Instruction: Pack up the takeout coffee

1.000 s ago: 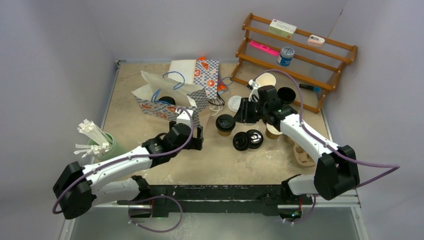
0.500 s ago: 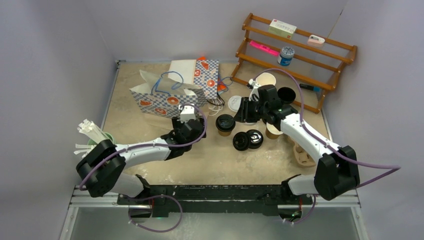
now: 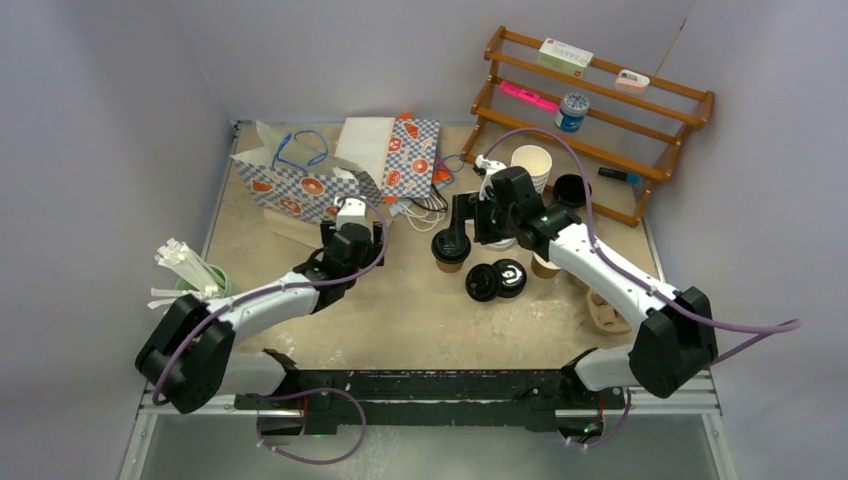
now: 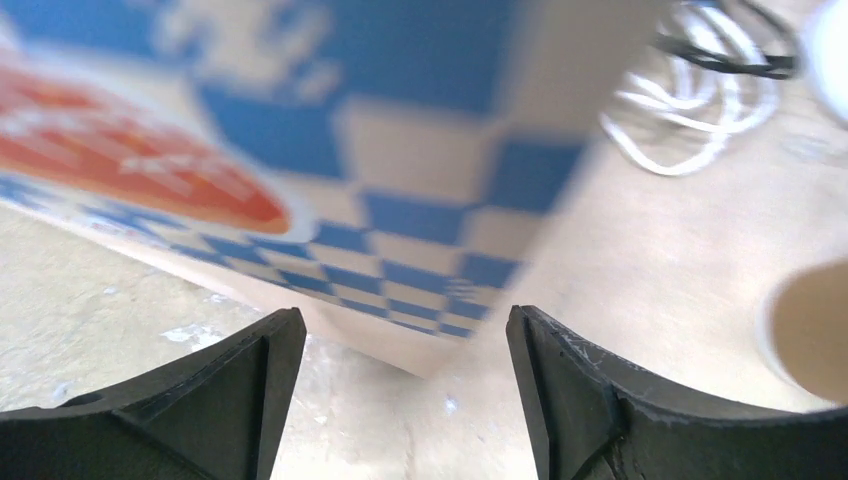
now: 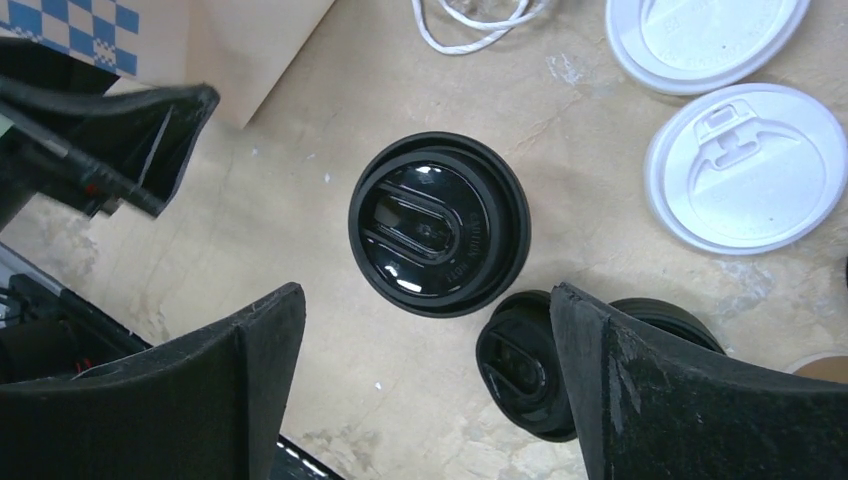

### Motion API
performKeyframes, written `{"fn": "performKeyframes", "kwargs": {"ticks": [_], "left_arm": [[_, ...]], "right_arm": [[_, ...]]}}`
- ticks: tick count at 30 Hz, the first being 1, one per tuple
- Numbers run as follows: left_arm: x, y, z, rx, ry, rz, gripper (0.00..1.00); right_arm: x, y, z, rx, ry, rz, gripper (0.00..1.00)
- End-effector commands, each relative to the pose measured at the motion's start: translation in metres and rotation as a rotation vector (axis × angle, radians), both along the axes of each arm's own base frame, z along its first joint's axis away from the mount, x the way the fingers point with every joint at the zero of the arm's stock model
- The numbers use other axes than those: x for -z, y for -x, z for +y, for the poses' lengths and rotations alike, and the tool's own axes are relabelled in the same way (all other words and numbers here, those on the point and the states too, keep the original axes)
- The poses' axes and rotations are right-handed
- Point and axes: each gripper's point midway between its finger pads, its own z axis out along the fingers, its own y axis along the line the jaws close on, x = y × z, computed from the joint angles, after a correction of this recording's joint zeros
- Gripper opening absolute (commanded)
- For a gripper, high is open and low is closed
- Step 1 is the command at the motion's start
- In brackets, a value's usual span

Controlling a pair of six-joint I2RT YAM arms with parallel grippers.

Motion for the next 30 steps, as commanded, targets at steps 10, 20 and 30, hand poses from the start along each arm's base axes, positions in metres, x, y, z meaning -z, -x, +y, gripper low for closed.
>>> {"fn": "performKeyframes", "kwargs": {"ticks": [10, 20, 30], "left_arm": [[-0.091, 0.077, -0.089, 0.374, 0.562, 0.143, 0.61], [-0.094, 0.071, -0.164, 0.504, 0.829, 0.148, 0.37], [-0.064, 0.051, -0.167, 0.428, 0.852, 0.177, 0.27]], "right_arm": [[0.004, -0.014, 0.011, 0.105, 0.002, 0.079, 0.89], [0.009, -0.015, 0.008, 0.131, 0.032, 0.1, 0.75], [0.008, -0.011, 0.011, 0.127, 0.091, 0.09, 0.94]]}}
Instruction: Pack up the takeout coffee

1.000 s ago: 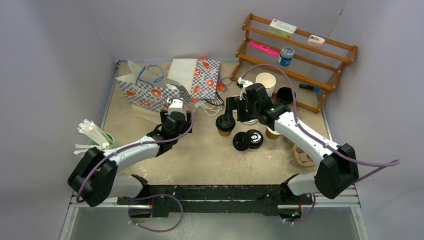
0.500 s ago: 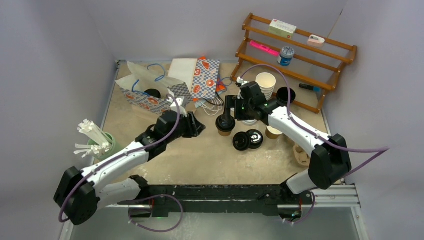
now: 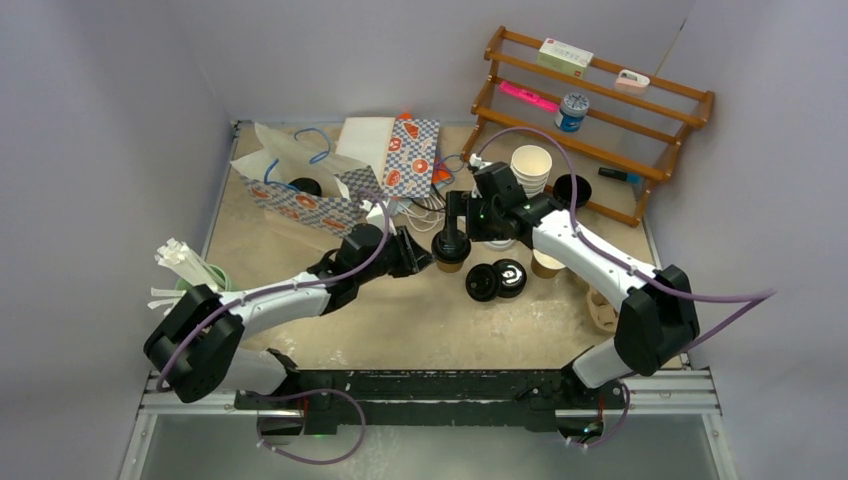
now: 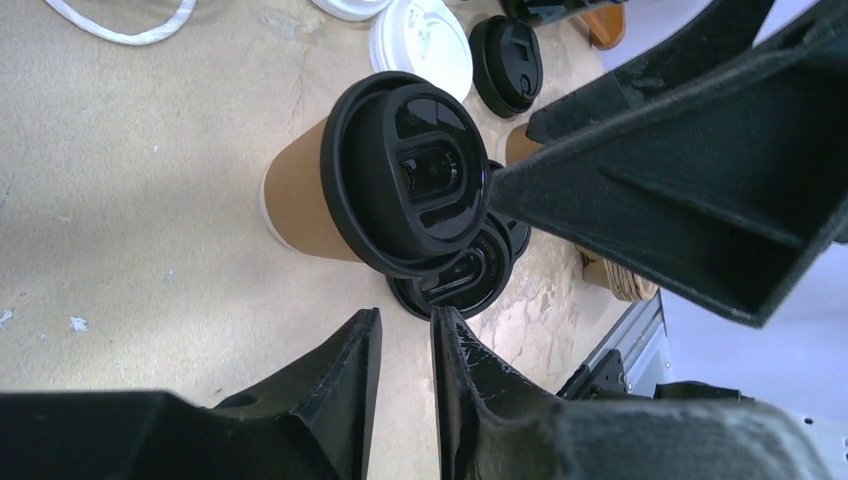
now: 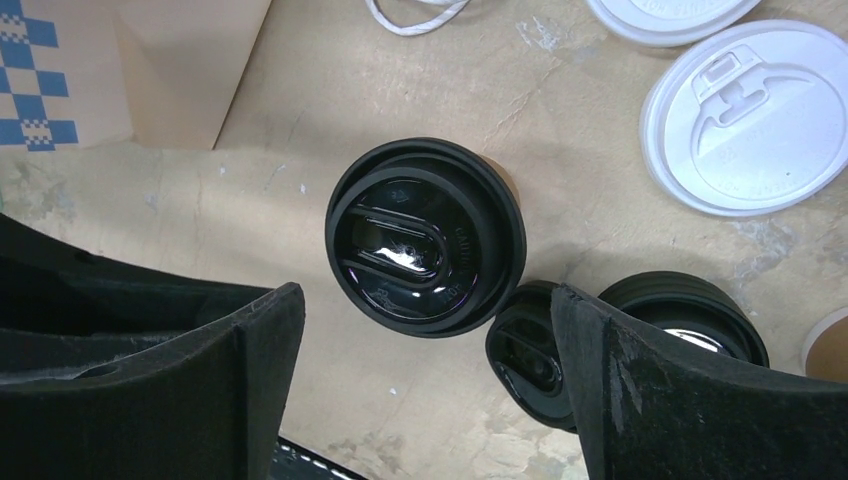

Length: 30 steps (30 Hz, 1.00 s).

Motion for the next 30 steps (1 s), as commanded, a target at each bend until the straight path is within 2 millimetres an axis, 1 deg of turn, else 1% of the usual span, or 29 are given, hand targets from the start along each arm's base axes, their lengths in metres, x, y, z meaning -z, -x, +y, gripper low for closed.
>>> {"fn": "performKeyframes", "kwargs": {"ticks": [1, 4, 10, 15, 23, 27, 30], "left_arm": [[-0.016, -0.014, 0.0, -0.041, 0.088, -0.041, 0.27], [-0.012, -0.017, 0.001, -0.045, 0.094, -0.041, 0.26], [-0.003, -0.022, -0.001, -0.054, 0.123, -0.008, 0.27], [0.004, -0.027, -0.001, -0.06, 0.118, 0.006, 0.27], [0.015, -0.031, -0.003, -0.058, 0.122, 0.026, 0.27], [0.016, -0.033, -0.004, -0.056, 0.124, 0.02, 0.26], [0.018, -0.034, -0.004, -0.055, 0.125, 0.026, 0.26]], "right_arm": [[-0.012, -0.003, 0.003, 0.011, 0.033, -0.032, 0.93], [-0.009, -0.001, 0.006, 0.012, 0.054, -0.025, 0.91], [0.0, 0.001, 0.011, 0.011, 0.098, 0.002, 0.94], [0.006, 0.001, 0.012, 0.014, 0.125, 0.02, 0.93], [0.009, 0.0, 0.015, 0.016, 0.141, 0.031, 0.89], [0.009, -0.001, 0.017, 0.015, 0.141, 0.033, 0.85], [0.011, -0.001, 0.018, 0.013, 0.147, 0.04, 0.84]]}}
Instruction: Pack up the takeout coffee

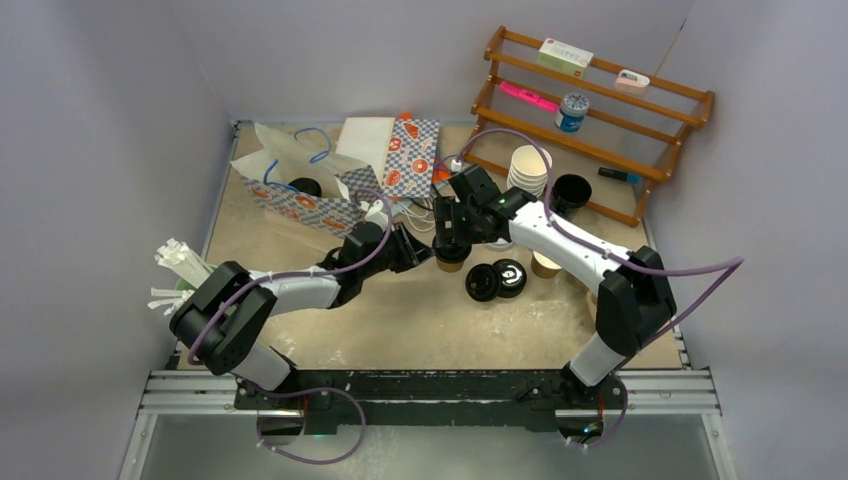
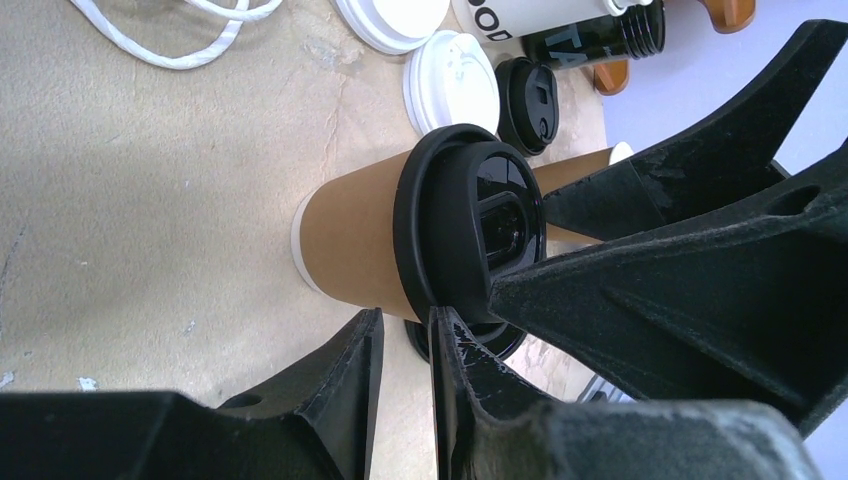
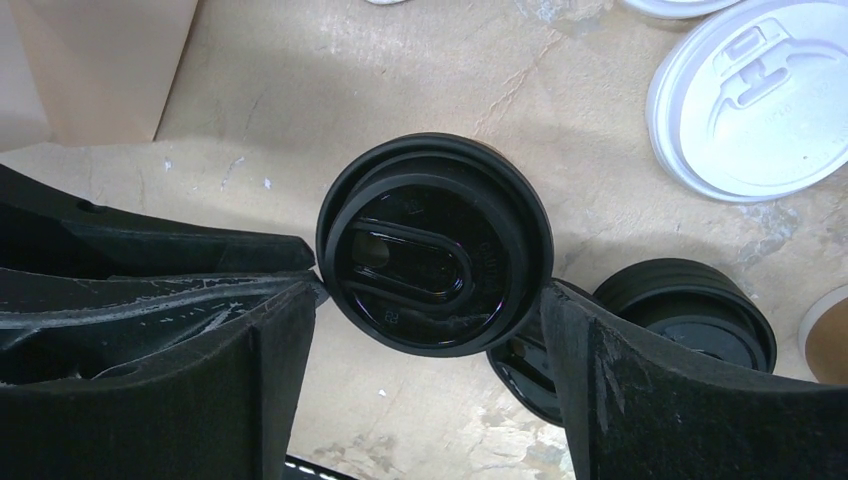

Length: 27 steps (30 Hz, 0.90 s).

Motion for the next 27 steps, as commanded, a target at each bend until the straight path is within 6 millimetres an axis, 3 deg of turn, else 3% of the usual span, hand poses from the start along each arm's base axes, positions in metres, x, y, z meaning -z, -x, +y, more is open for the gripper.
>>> {"fn": "performKeyframes", "kwargs": {"ticks": [1, 6, 27], "left_arm": [[-0.01, -0.005, -0.004, 0.003, 0.048, -0.029, 0.26], [-0.011, -0.007, -0.003, 0.002, 0.052, -0.035, 0.26], [-0.008, -0.015, 0.003, -0.018, 0.068, -0.027, 0.25]], "right_arm": [[-0.009, -0.005, 0.004, 0.013, 0.002, -0.015, 0.85], [-0.004, -0.005, 0.004, 0.018, 0.019, 0.004, 0.85], [0.001, -0.005, 0.001, 0.025, 0.051, 0.02, 0.67]]}}
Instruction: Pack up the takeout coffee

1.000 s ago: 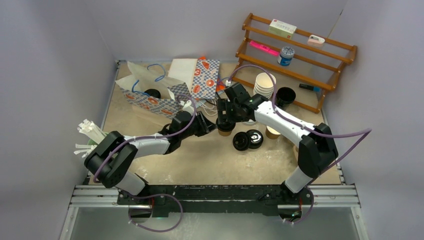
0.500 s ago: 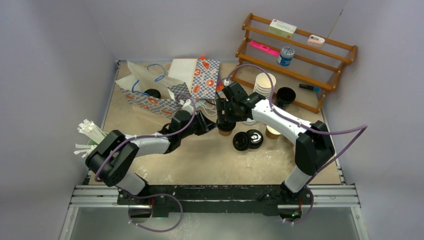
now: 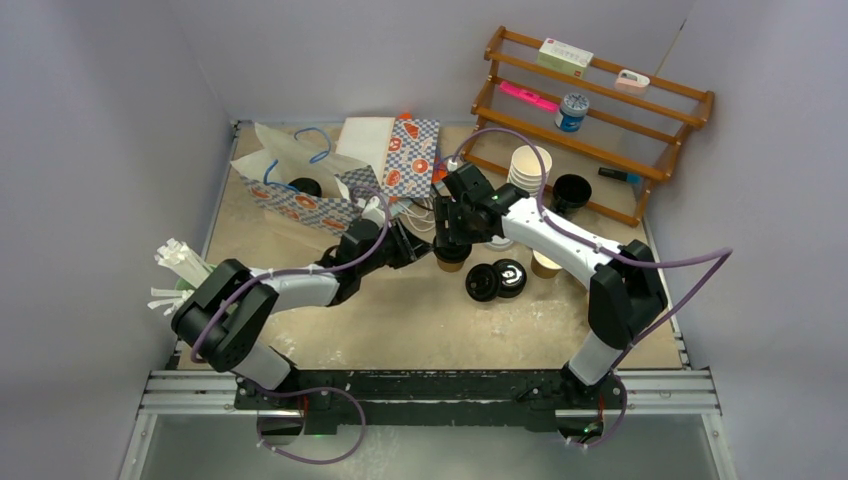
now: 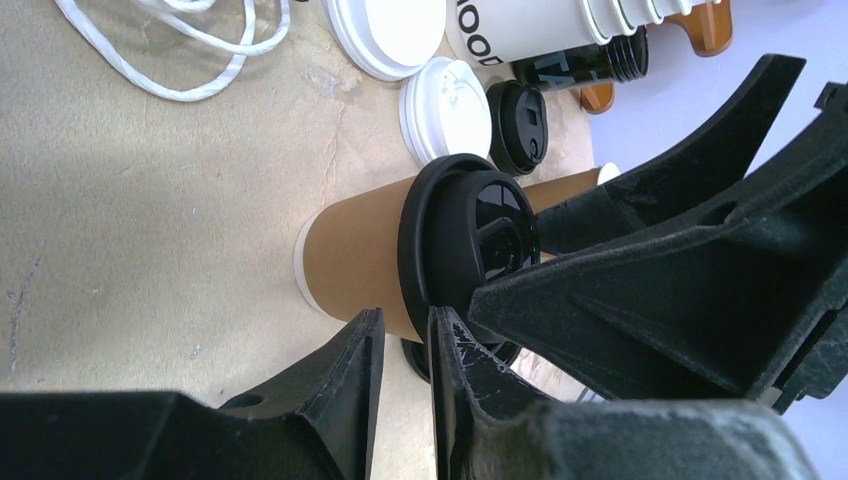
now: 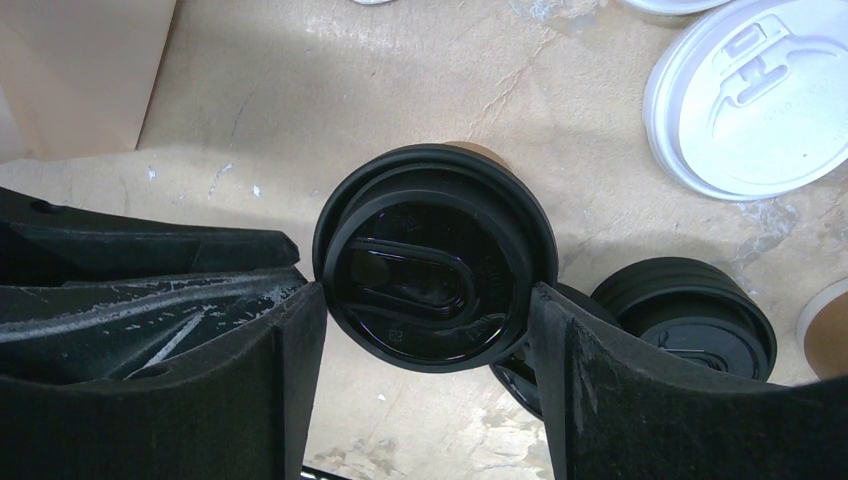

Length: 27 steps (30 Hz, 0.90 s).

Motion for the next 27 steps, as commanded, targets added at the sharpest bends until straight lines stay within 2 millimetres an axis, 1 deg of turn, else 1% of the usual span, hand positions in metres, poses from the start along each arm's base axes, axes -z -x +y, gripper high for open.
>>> {"fn": "performKeyframes", "kwargs": {"ticks": [1, 9, 13, 20, 27], "left_arm": [[-0.004, -0.007, -0.002, -0.002, 0.044, -0.014, 0.25], [0.007, -0.003, -0.008, 0.034, 0.038, 0.019, 0.24], [0.013, -0.002, -0.007, 0.042, 0.013, 0.033, 0.24], [0.028, -0.003, -0.001, 0.056, -0.114, 0.068, 0.21], [0.05, -0.002, 0.009, 0.059, -0.259, 0.141, 0.21]], "right_arm": [[-0.003, -0.001, 0.0, 0.007, 0.015, 0.002, 0.66], [0.001, 0.001, 0.001, 0.001, 0.018, 0.016, 0.64], [0.005, 0.003, 0.0, -0.001, 0.026, 0.03, 0.62], [0.015, 0.007, -0.003, 0.0, 0.048, 0.062, 0.6], [0.024, 0.012, -0.004, -0.001, 0.055, 0.089, 0.6]]}}
